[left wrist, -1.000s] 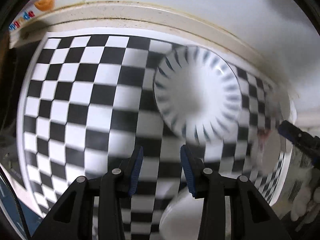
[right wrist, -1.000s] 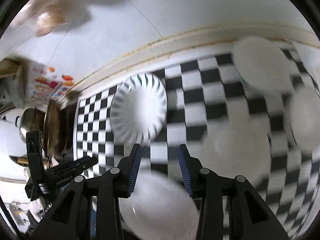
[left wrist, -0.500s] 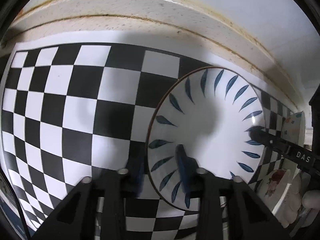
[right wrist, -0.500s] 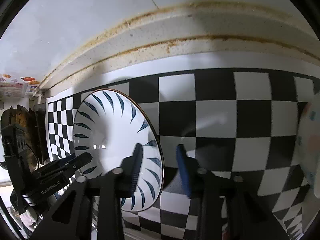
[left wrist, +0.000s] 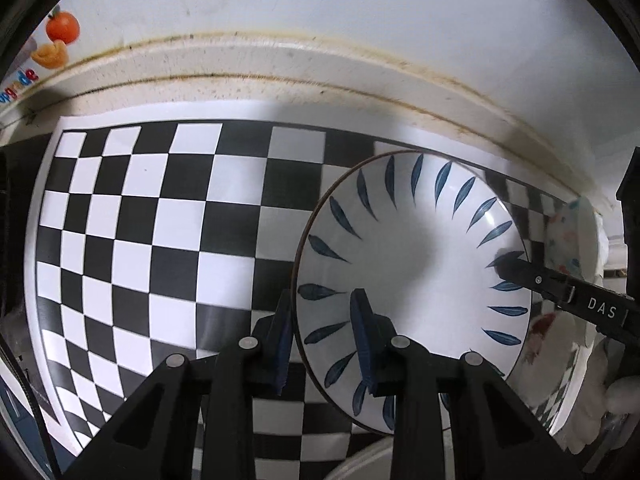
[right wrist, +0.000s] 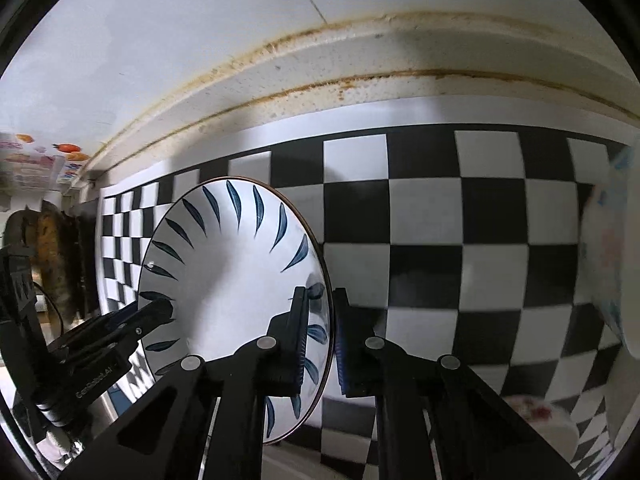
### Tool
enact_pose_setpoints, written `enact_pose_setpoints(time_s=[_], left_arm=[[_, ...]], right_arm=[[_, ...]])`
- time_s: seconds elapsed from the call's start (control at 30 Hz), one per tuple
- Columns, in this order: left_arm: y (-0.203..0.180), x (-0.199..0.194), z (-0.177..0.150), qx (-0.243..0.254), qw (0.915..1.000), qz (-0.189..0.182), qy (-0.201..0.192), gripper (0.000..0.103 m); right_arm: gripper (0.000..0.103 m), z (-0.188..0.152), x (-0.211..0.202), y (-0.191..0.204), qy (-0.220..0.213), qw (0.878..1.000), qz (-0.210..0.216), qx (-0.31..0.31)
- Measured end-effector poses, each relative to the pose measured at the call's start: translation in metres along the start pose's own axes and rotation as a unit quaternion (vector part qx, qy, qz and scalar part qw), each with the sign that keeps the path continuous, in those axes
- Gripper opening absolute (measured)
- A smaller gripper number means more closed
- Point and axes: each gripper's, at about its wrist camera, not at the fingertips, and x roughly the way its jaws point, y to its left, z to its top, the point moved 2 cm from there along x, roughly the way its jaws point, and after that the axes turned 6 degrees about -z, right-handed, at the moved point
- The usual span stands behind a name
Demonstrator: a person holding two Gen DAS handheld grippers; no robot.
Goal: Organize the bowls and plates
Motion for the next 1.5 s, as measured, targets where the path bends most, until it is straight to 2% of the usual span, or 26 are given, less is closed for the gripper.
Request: enact_pose_setpoints(time_s=[0.37, 0.53, 0.7, 0.87, 1.1, 1.3, 1.5], left_arm=[[-0.021, -0.086, -0.044, 0.046, 0.9976, -0.027, -0.045, 0.025], [-0.035, -0.1, -0.075, 0.066, 0.9959, -0.037, -0.051, 0.025], [-0.04, -0.104, -0.107, 0.079, 0.995, -0.045, -0.041, 0.025], [-0.041, -0.088, -0.141, 0.089, 0.9951, -0.042, -0.015, 0.025], [-0.041, -0.054, -0.177, 0.099, 0.9943, -0.031, 0.024, 0.025], [-0.041, -0.024, -0.193, 0.102, 0.993, -0.019, 0.057, 0.025], [-0.038, -0.007, -0.201, 0.099, 0.9924, -0.006, 0.073, 0.025]], right_arm=[[0.014, -0.065, -0.095, 0.004, -0.068, 0.998, 0.014, -0.004], [0.014, -0.109, -0.129, 0.004, -0.093, 0.996, 0.014, 0.0], [0.014, -0.16, -0.144, -0.002, -0.102, 0.995, 0.014, 0.012], [0.014, -0.204, -0.132, -0.012, -0.088, 0.996, 0.017, 0.026], [0.014, -0.256, -0.09, -0.032, -0.054, 0.997, 0.018, 0.055], [0.014, -0.274, -0.062, -0.047, -0.039, 0.997, 0.009, 0.071], [0.014, -0.28, -0.044, -0.053, -0.028, 0.997, 0.001, 0.073]])
